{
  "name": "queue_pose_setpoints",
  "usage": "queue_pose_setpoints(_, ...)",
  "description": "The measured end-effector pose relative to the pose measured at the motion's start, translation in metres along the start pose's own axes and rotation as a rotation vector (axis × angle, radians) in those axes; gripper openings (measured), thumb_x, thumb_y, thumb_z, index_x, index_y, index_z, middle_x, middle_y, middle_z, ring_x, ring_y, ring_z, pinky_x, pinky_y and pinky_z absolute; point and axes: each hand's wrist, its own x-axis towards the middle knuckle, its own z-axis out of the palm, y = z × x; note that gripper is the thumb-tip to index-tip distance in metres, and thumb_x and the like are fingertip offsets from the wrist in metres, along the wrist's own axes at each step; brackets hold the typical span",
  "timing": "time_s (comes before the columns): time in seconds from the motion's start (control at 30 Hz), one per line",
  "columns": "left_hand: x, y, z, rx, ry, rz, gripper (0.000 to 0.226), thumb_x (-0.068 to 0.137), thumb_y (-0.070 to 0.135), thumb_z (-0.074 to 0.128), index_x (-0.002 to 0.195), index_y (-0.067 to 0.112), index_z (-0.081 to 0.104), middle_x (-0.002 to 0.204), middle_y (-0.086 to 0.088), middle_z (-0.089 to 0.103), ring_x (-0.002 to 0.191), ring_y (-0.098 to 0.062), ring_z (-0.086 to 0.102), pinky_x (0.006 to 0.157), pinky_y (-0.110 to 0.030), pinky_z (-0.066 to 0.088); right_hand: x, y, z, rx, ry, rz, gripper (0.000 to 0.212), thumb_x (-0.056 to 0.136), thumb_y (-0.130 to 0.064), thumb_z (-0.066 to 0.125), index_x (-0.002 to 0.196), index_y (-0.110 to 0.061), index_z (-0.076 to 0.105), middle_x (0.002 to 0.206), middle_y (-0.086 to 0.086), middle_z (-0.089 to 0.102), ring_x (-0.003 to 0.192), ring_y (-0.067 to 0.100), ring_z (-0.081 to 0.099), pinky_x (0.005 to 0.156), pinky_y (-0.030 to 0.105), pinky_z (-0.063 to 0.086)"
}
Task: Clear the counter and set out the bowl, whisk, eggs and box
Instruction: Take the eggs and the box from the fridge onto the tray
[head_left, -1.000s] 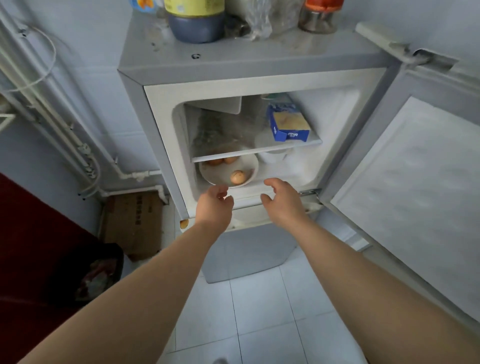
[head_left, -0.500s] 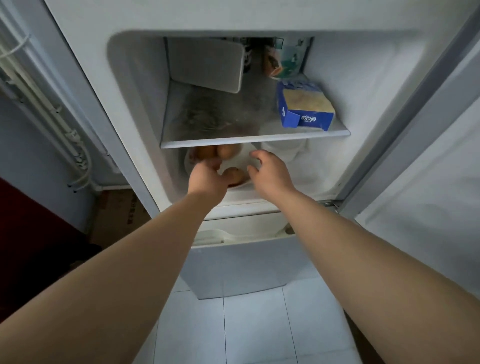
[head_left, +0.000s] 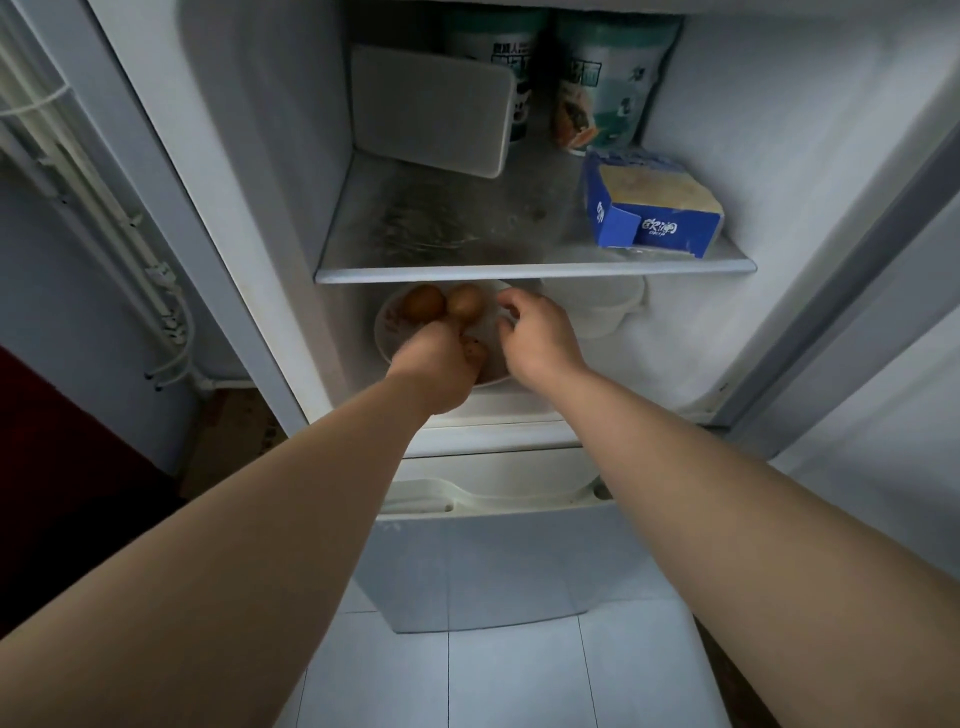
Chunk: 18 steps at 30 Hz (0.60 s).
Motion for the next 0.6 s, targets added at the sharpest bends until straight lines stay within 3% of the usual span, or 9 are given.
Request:
queue_pose_setpoints(0.1,0.005,-0.011,-0.002,-0.128,0.074,-0.067,0.030,0.093,0.020,0.049,0.121,0.011,0.052,0.116,-0.012,0.059,0.098,-0.028,0.054,0.078,-0.029,0.039,0.008,-0.001,0.007,-0.031,-0.042,-0.022,0.032,0.093,-0.013,0.050,0.123,-0.015,0.059,0.126,0.010,0.061,0.115,0.029,0.056,0.096,0.034,0.045)
queue_pose_setpoints(0.23,0.011,-0.016,-0.001,-0.185,0.154,-0.053,0.027,0.087,0.015,0.048,0.112,0.018,0.055,0.106,-0.006,0.062,0.090,-0.026,0.054,0.075,-0.026,0.036,0.024,-0.007,0.014,-0.077,-0.076,-0.030,0.041,0.089,-0.015,0.058,0.130,-0.017,0.054,0.132,0.010,0.057,0.121,0.030,0.052,0.102,0.035,0.042)
queue_pose_setpoints(0.33,0.015,-0.018,0.001,-0.219,0.175,-0.077,0.025,0.085,0.012,0.047,0.106,0.019,0.058,0.101,-0.006,0.064,0.085,-0.023,0.054,0.073,-0.026,0.037,0.035,-0.013,0.025,-0.054,-0.141,0.013,0.032,0.087,-0.020,0.058,0.119,-0.023,0.059,0.121,0.009,0.062,0.112,0.030,0.057,0.097,0.038,0.046)
queue_pose_setpoints(0.4,0.019,-0.019,0.002,-0.260,0.174,-0.103,0.027,0.086,0.010,0.044,0.104,0.021,0.059,0.098,-0.004,0.064,0.084,-0.023,0.053,0.072,-0.025,0.036,0.038,-0.016,0.031,0.030,-0.127,0.064,0.026,0.087,-0.035,0.049,0.108,-0.028,0.063,0.113,0.007,0.066,0.104,0.030,0.060,0.096,0.042,0.047)
queue_pose_setpoints(0.47,0.022,-0.020,0.002,-0.263,0.187,-0.092,0.028,0.088,0.008,0.044,0.107,0.019,0.061,0.094,-0.004,0.063,0.079,-0.020,0.052,0.068,-0.022,0.038,0.037,-0.021,0.033,0.115,-0.082,0.112,0.036,0.089,-0.046,0.040,0.098,-0.025,0.068,0.106,0.005,0.069,0.099,0.027,0.062,0.094,0.041,0.047)
queue_pose_setpoints(0.53,0.023,-0.018,0.000,-0.299,0.191,-0.103,0.028,0.090,0.005,0.044,0.107,0.016,0.062,0.086,-0.002,0.061,0.070,-0.015,0.047,0.059,-0.015,0.038,0.041,-0.018,0.035,0.159,-0.066,0.129,0.036,0.094,-0.042,0.039,0.088,-0.023,0.069,0.092,0.002,0.069,0.085,0.020,0.061,0.079,0.032,0.047)
queue_pose_setpoints(0.6,0.023,-0.018,0.001,-0.293,0.185,-0.116,0.028,0.089,0.005,0.044,0.106,0.017,0.062,0.088,-0.002,0.059,0.073,-0.017,0.048,0.063,-0.019,0.036,0.042,-0.017,0.034,0.190,-0.065,0.150,0.033,0.095,-0.037,0.042,0.076,-0.023,0.065,0.081,0.000,0.067,0.074,0.016,0.058,0.067,0.026,0.043)
